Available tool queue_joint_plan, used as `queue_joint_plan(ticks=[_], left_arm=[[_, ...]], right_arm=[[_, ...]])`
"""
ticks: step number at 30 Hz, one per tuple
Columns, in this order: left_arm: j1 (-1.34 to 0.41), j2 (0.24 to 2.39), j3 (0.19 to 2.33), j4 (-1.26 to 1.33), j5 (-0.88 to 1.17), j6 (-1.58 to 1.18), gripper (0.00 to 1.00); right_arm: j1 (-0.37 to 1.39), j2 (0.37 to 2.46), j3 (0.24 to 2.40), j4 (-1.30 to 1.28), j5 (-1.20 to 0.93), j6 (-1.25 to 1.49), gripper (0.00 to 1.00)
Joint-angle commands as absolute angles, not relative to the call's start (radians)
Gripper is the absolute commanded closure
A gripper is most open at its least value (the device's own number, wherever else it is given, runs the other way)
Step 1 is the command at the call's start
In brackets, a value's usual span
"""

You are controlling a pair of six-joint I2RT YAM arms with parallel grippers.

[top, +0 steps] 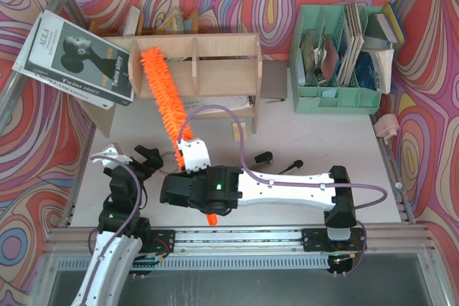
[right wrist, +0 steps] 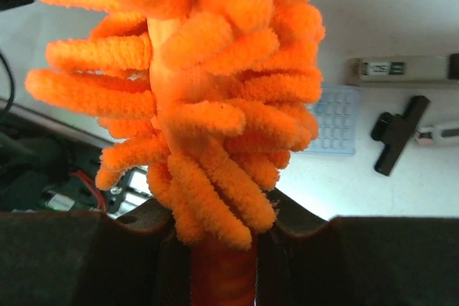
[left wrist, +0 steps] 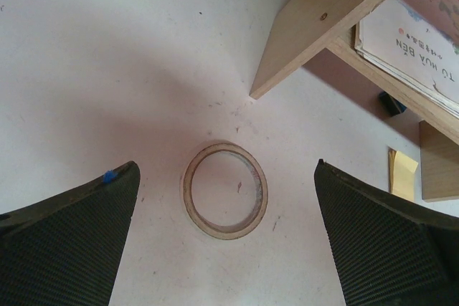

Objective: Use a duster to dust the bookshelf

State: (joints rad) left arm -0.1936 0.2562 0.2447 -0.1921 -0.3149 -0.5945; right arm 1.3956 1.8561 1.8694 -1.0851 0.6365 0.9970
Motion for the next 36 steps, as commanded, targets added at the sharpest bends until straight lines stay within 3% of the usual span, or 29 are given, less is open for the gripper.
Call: queue_joint_plan(ticks=[1, 7, 14, 20, 28, 36], left_arm=[[-0.189, 0.245, 0.228, -0.188, -0.324, -0.597, 0.01], [-0.189, 0.249, 0.23, -0.189, -0.324, -0.595, 0.01], [-0.189, 0.245, 0.229, -0.189, -0.323, -0.597, 0.02], [-0.189, 0.252, 0.229, -0.186, -0.321, -0.597, 0.02], [-0.189, 0.244, 0.23, -0.192, -0.325, -0.595, 0.01], [-0.189, 0.24, 0.232, -0.196, -0.33, -0.597, 0.02]], right_arm=[[1.397, 1.914, 1.915, -0.92, 0.551, 0.843, 1.0], [1.407, 1.955, 1.972, -0.912, 0.532, 0.806, 1.0], [1.406, 1.848, 1.877, -1.131, 0.726, 1.147, 1.0], [1.406, 1.801, 1.835, -1.194, 0.762, 1.315, 1.0], [1.417, 1.914, 1.946, -0.983, 0.666, 1.06, 1.0], [1.427, 1.997, 2.031, -0.934, 0.629, 0.958, 1.0]])
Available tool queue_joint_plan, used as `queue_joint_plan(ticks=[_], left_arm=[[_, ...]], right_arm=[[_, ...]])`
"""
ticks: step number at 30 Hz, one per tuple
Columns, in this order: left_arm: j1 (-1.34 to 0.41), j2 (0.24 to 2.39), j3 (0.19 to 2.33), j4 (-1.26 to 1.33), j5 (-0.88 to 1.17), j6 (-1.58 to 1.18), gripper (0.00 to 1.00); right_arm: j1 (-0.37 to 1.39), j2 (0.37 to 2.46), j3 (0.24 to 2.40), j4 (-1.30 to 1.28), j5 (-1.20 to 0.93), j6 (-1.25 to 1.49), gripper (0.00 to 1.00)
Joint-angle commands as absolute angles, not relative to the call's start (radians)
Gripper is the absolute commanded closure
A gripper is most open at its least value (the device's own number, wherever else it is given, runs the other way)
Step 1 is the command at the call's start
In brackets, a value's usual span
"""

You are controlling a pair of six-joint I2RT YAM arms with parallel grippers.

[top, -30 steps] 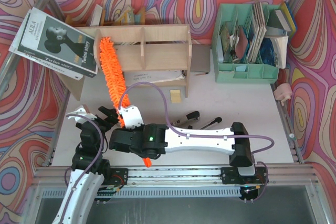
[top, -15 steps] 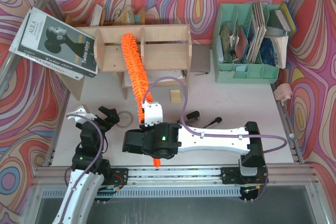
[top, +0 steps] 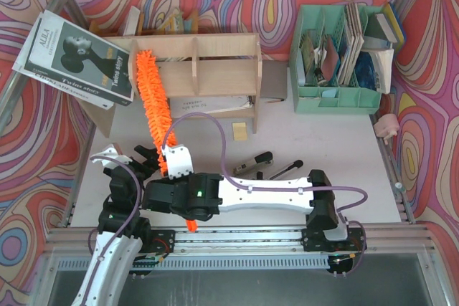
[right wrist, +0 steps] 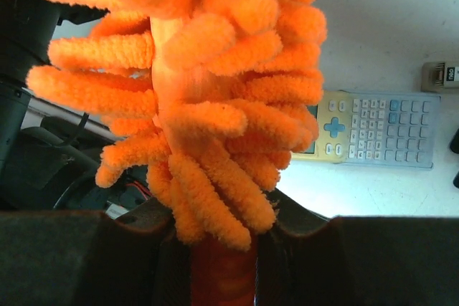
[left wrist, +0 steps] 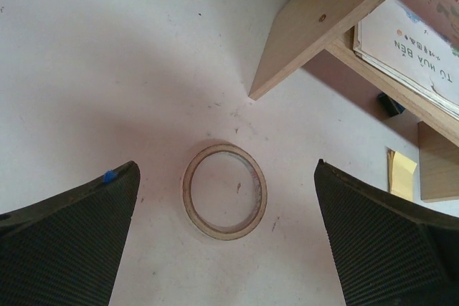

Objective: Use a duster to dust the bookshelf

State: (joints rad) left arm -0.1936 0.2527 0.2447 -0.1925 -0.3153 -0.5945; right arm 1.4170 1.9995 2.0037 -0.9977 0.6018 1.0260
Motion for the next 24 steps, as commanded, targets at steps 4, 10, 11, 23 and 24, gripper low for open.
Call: queue_joint_plan(ticks=[4, 10, 11, 23, 24], left_arm=[[-0.189, 0.242, 0.23, -0.196, -0.328, -0.6, 0.01], [-0.189, 0.249, 0.229, -0.193, -0.324, -0.601, 0.01], [-0.189, 0.247, 0.229, -0.193, -0.325, -0.603, 0.01], [-0.189, 0.222, 0.228, -0.216, -0.338, -0.6, 0.01], [-0.189, 0.218, 0.227, -0.216, -0.34, -0.6, 0.02]], right_arm=[[1.427, 1.96, 1.985, -0.977, 0.657, 1.045, 1.0], [1.427, 1.845, 1.84, -1.1, 0.731, 1.289, 1.0], [1.428, 1.83, 1.816, -1.089, 0.732, 1.301, 1.0], [1.448, 1.974, 1.986, -0.877, 0.611, 0.924, 1.0], [1.448, 1.981, 1.994, -0.85, 0.59, 0.892, 1.0]])
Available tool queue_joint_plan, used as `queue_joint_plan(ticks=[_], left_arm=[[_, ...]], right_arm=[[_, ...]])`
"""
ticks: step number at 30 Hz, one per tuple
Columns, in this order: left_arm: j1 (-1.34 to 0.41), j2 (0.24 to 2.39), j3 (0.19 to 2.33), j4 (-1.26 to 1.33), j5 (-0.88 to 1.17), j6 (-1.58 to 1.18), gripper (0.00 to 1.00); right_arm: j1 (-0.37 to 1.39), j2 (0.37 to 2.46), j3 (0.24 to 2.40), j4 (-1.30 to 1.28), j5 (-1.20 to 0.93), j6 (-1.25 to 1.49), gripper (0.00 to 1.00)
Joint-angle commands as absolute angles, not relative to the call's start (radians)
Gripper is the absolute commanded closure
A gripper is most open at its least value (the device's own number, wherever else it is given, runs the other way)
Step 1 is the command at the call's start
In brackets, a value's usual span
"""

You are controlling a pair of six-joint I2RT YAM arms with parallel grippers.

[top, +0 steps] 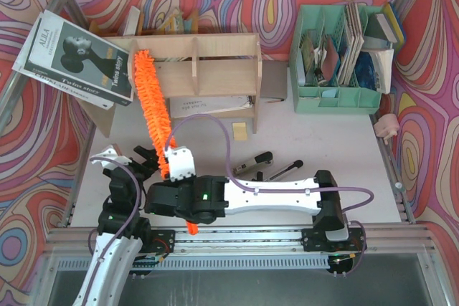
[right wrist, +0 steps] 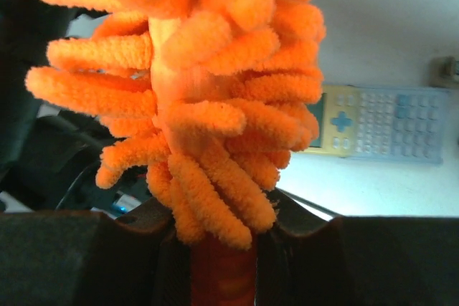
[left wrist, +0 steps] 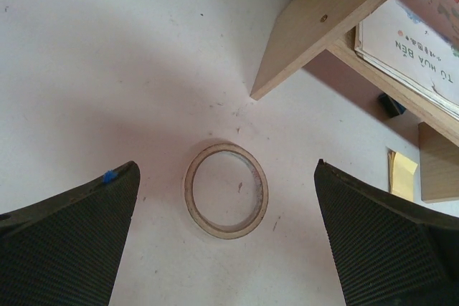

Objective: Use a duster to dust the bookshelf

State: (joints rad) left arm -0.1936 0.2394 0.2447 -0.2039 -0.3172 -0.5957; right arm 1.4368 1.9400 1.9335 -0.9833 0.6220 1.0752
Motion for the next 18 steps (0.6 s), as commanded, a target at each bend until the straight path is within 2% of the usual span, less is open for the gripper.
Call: queue_joint_plan(ticks=[1, 7, 14, 18], left_arm=[[-0.189, 0.218, 0.227, -0.216, -0.342, -0.6, 0.02], [-0.189, 0.233, 0.226, -0.207, -0.338, -0.601, 0.01], [-0.189, 0.241, 0.225, -0.202, -0.338, -0.601, 0.02], [-0.189, 0.239, 0.223, -0.202, -0.339, -0.6, 0.02]], right_arm=[[1.449, 1.985, 1.996, -0.831, 0.572, 0.866, 1.0], [1.448, 1.977, 2.01, -0.958, 0.656, 0.999, 1.0], [1.448, 1.849, 1.861, -1.081, 0.793, 1.269, 1.0], [1.448, 1.831, 1.838, -1.065, 0.804, 1.288, 1.0]])
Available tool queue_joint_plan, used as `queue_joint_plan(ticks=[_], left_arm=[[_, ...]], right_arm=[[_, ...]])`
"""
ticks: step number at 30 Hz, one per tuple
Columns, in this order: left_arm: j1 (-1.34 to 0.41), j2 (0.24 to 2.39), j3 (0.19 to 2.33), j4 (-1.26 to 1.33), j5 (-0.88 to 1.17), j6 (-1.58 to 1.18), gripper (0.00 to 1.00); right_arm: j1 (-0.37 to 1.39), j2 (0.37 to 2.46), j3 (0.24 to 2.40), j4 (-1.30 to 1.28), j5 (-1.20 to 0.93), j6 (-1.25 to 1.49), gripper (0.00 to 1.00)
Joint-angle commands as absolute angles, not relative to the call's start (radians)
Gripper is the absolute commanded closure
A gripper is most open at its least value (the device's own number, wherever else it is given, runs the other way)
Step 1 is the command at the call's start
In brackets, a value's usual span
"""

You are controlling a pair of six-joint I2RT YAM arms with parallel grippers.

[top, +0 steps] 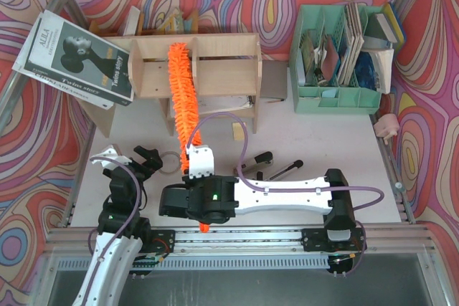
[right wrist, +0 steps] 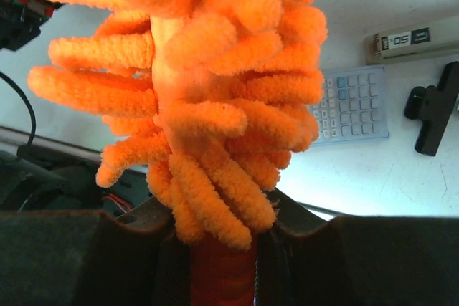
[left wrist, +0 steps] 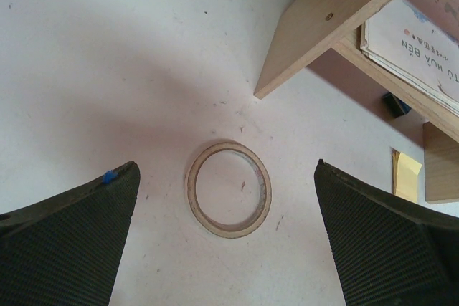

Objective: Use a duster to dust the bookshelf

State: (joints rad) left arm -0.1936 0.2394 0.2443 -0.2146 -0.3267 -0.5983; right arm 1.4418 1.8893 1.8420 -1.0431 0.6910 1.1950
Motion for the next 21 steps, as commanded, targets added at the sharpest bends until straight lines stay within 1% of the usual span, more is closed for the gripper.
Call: queue_joint_plan(ticks=[1, 8, 12, 16, 21], left_arm=[[-0.189, 0.241, 0.222, -0.201, -0.339, -0.6, 0.02], [-0.189, 0.244, 0.223, -0.199, -0.337, -0.601, 0.02], [-0.189, 0.241, 0.225, -0.202, -0.338, -0.601, 0.01], [-0.189, 0.235, 0.224, -0.206, -0.34, -0.601, 0.02], [-0.189, 0.237, 0.224, -0.204, -0.338, -0.601, 0.02]], right_arm=[[1.448, 1.837, 1.848, -1.055, 0.799, 1.271, 1.0], [1.449, 1.884, 1.876, -0.823, 0.691, 0.966, 1.0], [1.455, 1.887, 1.882, -0.774, 0.678, 0.912, 1.0], [1.46, 1.883, 1.873, -0.765, 0.683, 0.915, 1.0], [1.458, 1.885, 1.864, -0.877, 0.723, 1.049, 1.0]])
